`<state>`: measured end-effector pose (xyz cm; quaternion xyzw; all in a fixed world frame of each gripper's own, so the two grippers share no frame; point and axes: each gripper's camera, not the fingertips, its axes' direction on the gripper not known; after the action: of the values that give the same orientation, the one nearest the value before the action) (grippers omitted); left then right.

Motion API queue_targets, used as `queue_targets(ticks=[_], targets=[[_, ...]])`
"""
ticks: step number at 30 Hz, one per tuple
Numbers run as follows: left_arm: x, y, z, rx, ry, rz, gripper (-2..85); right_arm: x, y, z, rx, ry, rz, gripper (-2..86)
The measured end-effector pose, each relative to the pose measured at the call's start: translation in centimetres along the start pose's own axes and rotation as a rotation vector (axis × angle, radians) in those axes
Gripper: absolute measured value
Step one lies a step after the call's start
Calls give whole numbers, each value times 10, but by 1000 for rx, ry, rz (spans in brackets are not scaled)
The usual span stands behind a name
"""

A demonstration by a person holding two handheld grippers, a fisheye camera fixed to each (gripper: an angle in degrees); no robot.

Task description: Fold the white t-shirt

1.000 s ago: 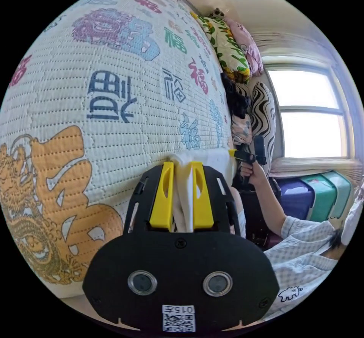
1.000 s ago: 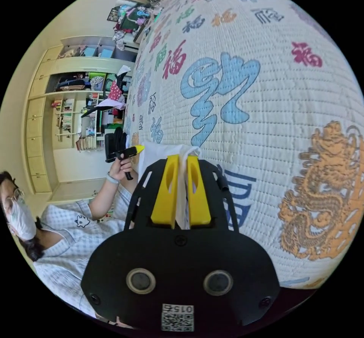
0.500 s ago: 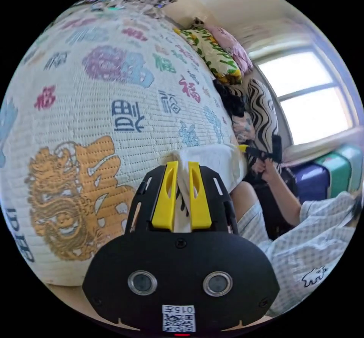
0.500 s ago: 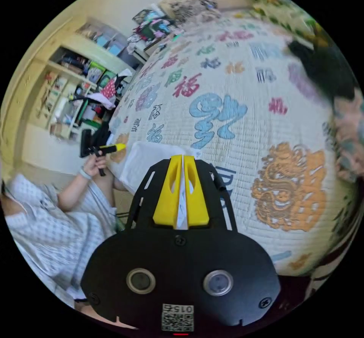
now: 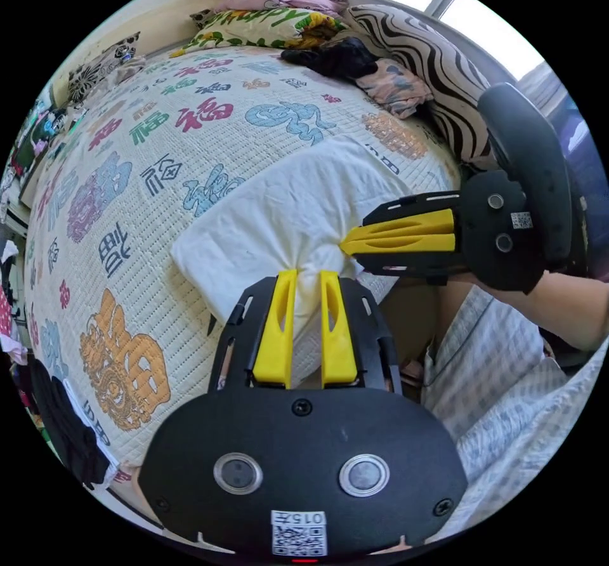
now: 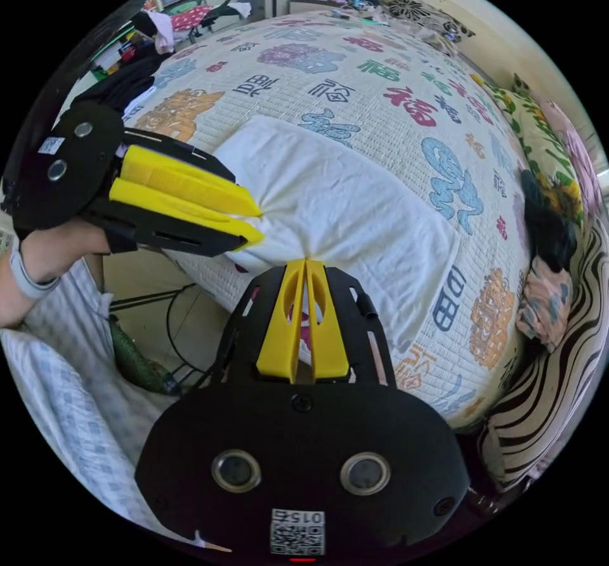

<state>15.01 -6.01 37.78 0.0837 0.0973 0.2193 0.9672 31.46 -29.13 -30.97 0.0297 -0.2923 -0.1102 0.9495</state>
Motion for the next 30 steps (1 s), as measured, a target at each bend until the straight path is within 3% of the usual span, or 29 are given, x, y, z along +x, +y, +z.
queue_targets(ticks=[11, 19, 30], targets=[[30, 23, 24, -17, 90, -27, 15, 48, 21, 1, 1, -281, 126, -9], [107, 34, 40, -122, -315, 242, 11, 72, 43, 7, -19, -298, 192, -10], [114, 48, 34, -116, -336, 218, 20, 109, 70, 25, -61, -283, 266, -10]])
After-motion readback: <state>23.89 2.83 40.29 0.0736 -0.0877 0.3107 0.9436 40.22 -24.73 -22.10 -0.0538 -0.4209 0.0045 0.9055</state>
